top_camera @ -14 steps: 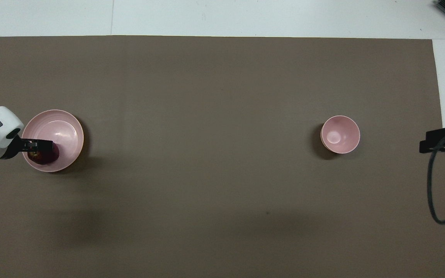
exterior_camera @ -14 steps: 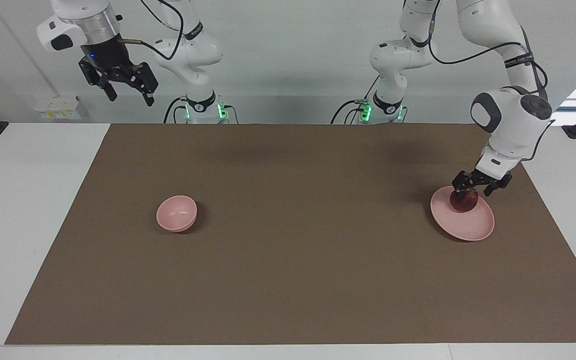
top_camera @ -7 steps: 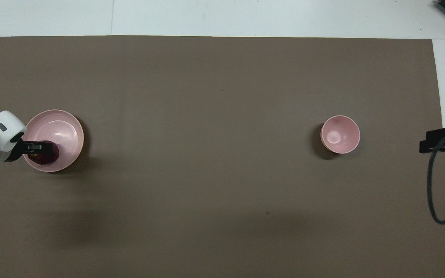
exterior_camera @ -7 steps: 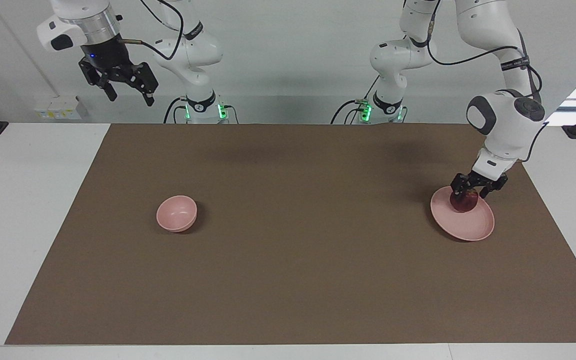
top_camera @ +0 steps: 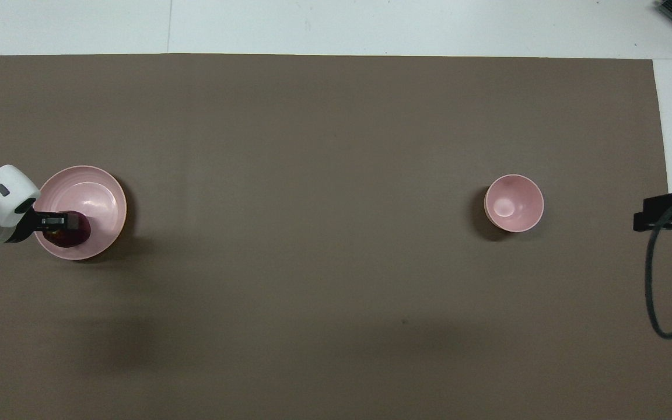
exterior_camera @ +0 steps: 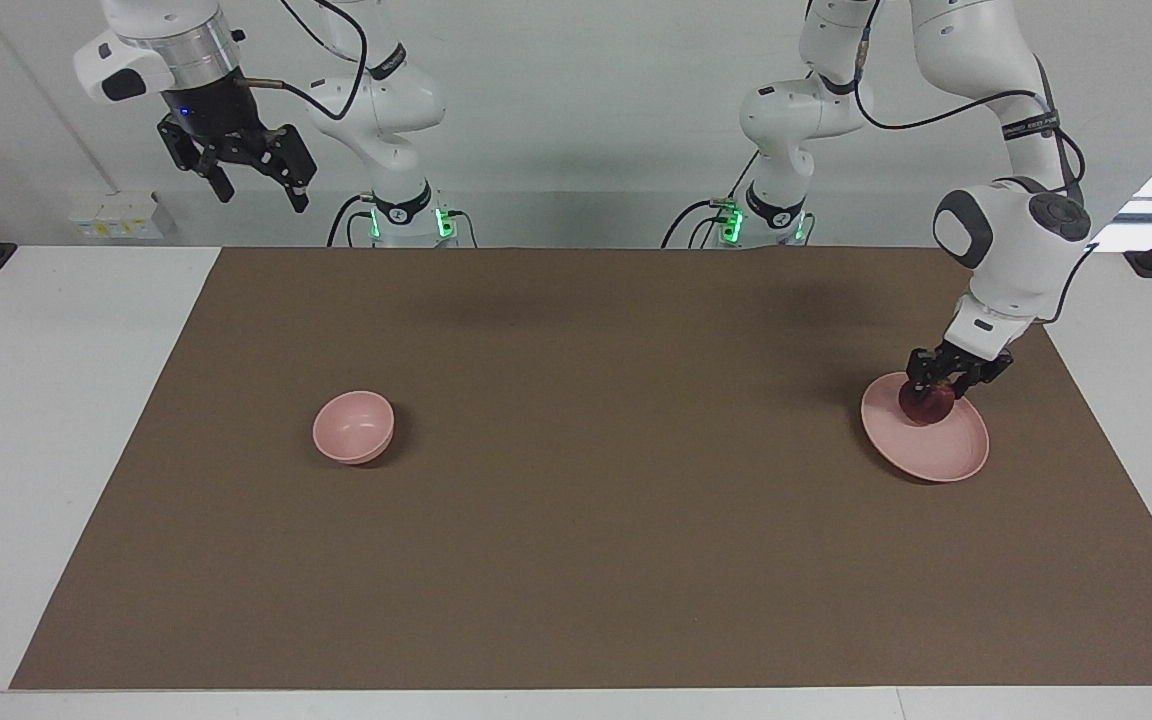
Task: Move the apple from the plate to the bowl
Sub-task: 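Close the left gripper on the red apple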
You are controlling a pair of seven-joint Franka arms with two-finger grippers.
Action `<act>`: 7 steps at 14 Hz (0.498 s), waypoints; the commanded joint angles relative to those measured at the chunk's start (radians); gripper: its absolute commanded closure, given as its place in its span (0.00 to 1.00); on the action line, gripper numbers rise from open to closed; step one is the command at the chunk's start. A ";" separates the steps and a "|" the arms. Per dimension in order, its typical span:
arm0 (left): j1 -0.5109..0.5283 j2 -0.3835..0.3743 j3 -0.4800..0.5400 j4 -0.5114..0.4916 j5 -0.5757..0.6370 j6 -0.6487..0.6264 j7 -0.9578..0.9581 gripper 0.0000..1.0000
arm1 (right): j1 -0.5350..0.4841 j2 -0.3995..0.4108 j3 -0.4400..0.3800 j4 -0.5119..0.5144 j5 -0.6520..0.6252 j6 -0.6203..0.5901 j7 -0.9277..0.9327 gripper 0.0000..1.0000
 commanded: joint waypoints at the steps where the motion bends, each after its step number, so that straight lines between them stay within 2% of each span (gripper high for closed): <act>1: -0.011 -0.085 -0.008 0.020 -0.010 -0.113 0.006 1.00 | -0.017 -0.013 0.005 -0.011 0.025 0.017 -0.027 0.00; 3: -0.020 -0.122 -0.013 0.034 -0.010 -0.172 0.004 1.00 | -0.017 -0.013 0.005 -0.011 0.025 0.017 -0.027 0.00; 7: -0.110 -0.188 -0.014 0.037 -0.045 -0.267 -0.038 1.00 | -0.017 -0.013 0.005 -0.011 0.025 0.017 -0.027 0.00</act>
